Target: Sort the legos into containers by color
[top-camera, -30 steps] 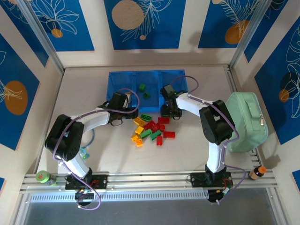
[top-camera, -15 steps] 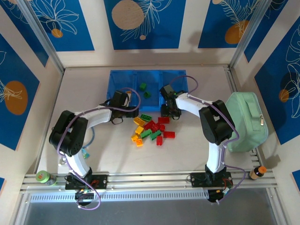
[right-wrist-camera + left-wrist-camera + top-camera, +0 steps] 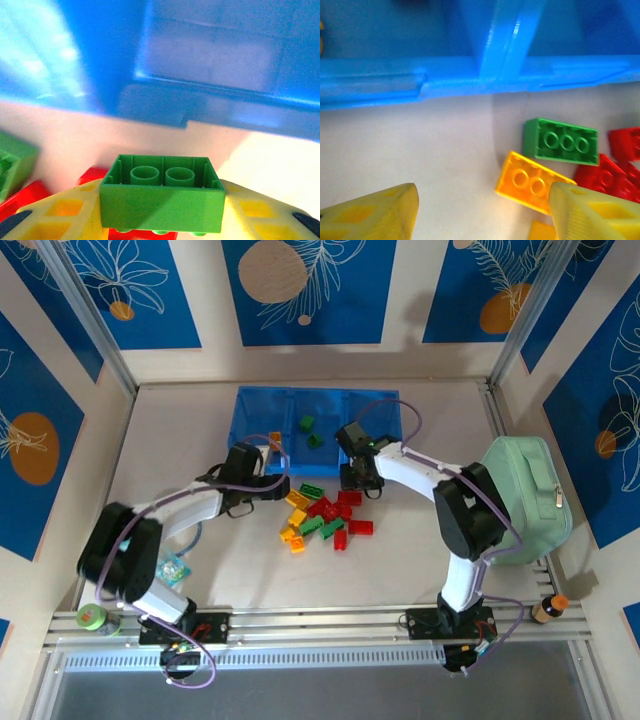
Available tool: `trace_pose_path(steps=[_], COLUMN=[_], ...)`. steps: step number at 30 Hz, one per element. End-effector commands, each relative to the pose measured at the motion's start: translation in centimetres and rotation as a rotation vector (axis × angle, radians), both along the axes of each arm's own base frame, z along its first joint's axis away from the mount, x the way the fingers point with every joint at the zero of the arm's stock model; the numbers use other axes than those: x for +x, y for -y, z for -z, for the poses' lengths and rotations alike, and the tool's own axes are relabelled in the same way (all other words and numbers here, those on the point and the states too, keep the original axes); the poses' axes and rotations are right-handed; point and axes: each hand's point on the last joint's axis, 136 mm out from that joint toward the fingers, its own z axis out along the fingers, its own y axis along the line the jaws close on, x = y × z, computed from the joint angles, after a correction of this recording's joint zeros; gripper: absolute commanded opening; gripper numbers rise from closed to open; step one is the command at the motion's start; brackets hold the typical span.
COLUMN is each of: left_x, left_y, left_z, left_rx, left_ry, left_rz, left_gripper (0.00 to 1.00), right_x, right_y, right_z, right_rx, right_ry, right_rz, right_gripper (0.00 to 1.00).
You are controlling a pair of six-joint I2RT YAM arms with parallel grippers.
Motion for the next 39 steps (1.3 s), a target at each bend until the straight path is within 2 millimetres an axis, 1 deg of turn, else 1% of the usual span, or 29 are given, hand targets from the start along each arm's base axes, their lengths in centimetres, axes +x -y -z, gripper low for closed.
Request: trace_pose_path(steps=[1,4,6,8,10,13,16,21,23,24,25,27,28,31,33,35,36,39], left_x=[-2.0,-3.5,-4.3,-5.1,-5.8,-6.7,-7.5,-8.3,-8.4,-8.5,-8.5,-8.5,-8.6,-8.6,-8.7,-8.8,-8.8,-8.7], left_y=[-0.3,-1.3,-2.0,-2.5,-2.9,-3.4,-3.9,-4.2,-4.1,-4.1,-4.0,-3.9,-3.8,-3.6,-3.4,-3.1,-2.9,-2.2], left_z=[-1.9,-3.0,-3.7,-4.7,-5.3,-6.0,-6.1,-6.2,-6.2,-6.1,-6.1,-6.1,-6.3,-6.3,-6.2,-6.0,-5.9,-5.5], left_rx=[-0.023,-0.011,-0.007,-0.013,-0.022,-0.028,-0.016,-0.026,-0.033,-0.035,-0.035,-0.035,-0.037,-0.03,-0.024,-0.026,-0.03,-0.046], left_ry=[0.021,0.032,0.046,0.06,0.066,0.07,0.064,0.062,0.062,0.059,0.059,0.058,0.061,0.064,0.065,0.06,0.058,0.051], left_rz=[0.002,-0.003,-0.013,-0.021,-0.029,-0.031,-0.035,-0.032,-0.029,-0.029,-0.027,-0.022,-0.019,-0.01,-0.001,0.01,0.016,0.029], left_gripper=[0.7,0.71,0.72,0.72,0.72,0.73,0.73,0.73,0.74,0.74,0.73,0.74,0.74,0.74,0.74,0.74,0.74,0.73], right_x=[0.4,1.3,2.1,3.1,4.2,5.9,7.6,9.7,10.2,10.5,10.6,10.6,10.6,10.1,9.3,8.0,7.1,4.0], right_y=[-0.5,-1.7,-2.7,-3.8,-4.8,-6.2,-7.4,-8.1,-8.4,-8.5,-8.6,-8.9,-9.0,-9.2,-9.1,-9.0,-9.0,-8.1], right_z=[-4.8,-7.4,-8.7,-9.5,-9.8,-9.4,-8.7,-7.4,-6.9,-6.9,-6.9,-7.2,-7.5,-9.0,-10.2,-11.2,-11.6,-11.4], right_rx=[0.024,0.052,0.067,0.079,0.082,0.074,0.065,0.008,0.006,0.006,0.004,0.011,0.016,0.02,0.034,0.061,0.081,0.123], right_ry=[0.092,0.138,0.163,0.169,0.169,0.156,0.137,0.116,0.1,0.1,0.098,0.099,0.106,0.135,0.149,0.16,0.165,0.15], right_rz=[-0.004,-0.035,-0.059,-0.083,-0.107,-0.134,-0.153,-0.161,-0.161,-0.158,-0.157,-0.158,-0.16,-0.163,-0.163,-0.173,-0.185,-0.194], right_gripper=[0.45,0.45,0.45,0.45,0.45,0.45,0.45,0.45,0.46,0.49,0.53,0.66,0.68,0.7,0.7,0.7,0.7,0.7])
